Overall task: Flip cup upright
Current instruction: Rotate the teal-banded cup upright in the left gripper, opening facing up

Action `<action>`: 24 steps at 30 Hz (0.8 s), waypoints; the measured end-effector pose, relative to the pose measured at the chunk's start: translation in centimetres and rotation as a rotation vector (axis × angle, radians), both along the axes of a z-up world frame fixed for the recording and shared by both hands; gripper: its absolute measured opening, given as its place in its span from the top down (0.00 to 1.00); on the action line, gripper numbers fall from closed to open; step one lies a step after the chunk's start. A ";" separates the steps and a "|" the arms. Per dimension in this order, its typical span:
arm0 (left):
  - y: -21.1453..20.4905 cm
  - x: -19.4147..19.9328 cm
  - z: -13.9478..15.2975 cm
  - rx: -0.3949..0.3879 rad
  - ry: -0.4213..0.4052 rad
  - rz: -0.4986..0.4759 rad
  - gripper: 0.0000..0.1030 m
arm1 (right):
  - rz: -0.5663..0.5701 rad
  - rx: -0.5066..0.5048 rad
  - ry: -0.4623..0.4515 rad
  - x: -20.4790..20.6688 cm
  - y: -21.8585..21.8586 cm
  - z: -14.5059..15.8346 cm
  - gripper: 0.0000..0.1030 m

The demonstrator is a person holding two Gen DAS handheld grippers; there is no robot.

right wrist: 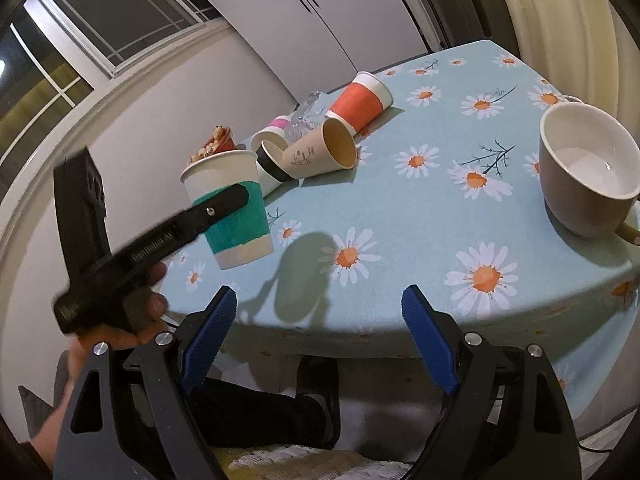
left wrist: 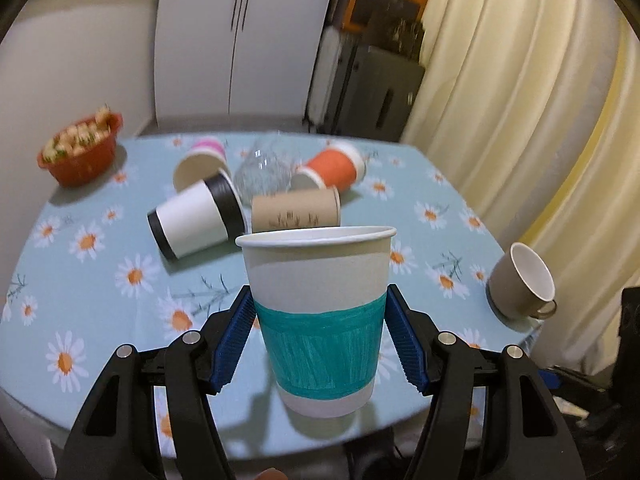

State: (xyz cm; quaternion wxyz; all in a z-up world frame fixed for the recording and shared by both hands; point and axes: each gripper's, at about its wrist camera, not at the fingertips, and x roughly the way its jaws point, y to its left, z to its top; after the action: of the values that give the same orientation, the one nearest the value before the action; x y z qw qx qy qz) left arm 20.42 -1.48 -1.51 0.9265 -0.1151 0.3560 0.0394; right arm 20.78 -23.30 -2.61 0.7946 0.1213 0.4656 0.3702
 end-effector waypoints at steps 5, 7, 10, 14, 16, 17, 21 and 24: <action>-0.8 -0.9 -0.8 0.059 -0.109 0.029 0.39 | 0.001 0.009 0.006 0.2 -0.2 -0.1 0.18; -1.1 -1.1 -1.2 0.083 -0.141 0.037 0.39 | 0.003 0.009 0.009 0.2 -0.3 -0.1 0.18; -1.5 -1.6 -1.7 0.114 -0.188 0.055 0.39 | 0.003 0.009 0.015 0.3 -0.3 -0.3 0.18; -1.9 -2.0 -2.6 0.149 -0.236 0.069 0.39 | 0.004 0.007 0.021 0.4 -0.3 -0.5 0.18; -2.1 -2.2 -3.0 0.168 -0.266 0.082 0.39 | 0.006 0.005 0.024 0.5 -0.2 -0.6 0.18; -2.2 -2.4 -3.3 0.177 -0.286 0.086 0.39 | 0.005 0.004 0.025 0.5 -0.2 -0.6 0.18; -2.4 -2.6 -4.3 0.220 -0.331 0.097 0.39 | 0.006 0.002 0.026 0.5 -0.2 -0.7 0.18; -2.6 -2.8 -5.4 0.254 -0.365 0.110 0.39 | 0.006 -0.002 0.029 0.5 -0.1 -0.8 0.18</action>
State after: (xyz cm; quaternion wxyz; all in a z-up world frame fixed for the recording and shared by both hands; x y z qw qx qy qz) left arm 17.59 -4.10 -6.87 0.9791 -0.0218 0.1676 0.1127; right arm 21.30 -23.39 -3.44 0.7867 0.1246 0.4778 0.3705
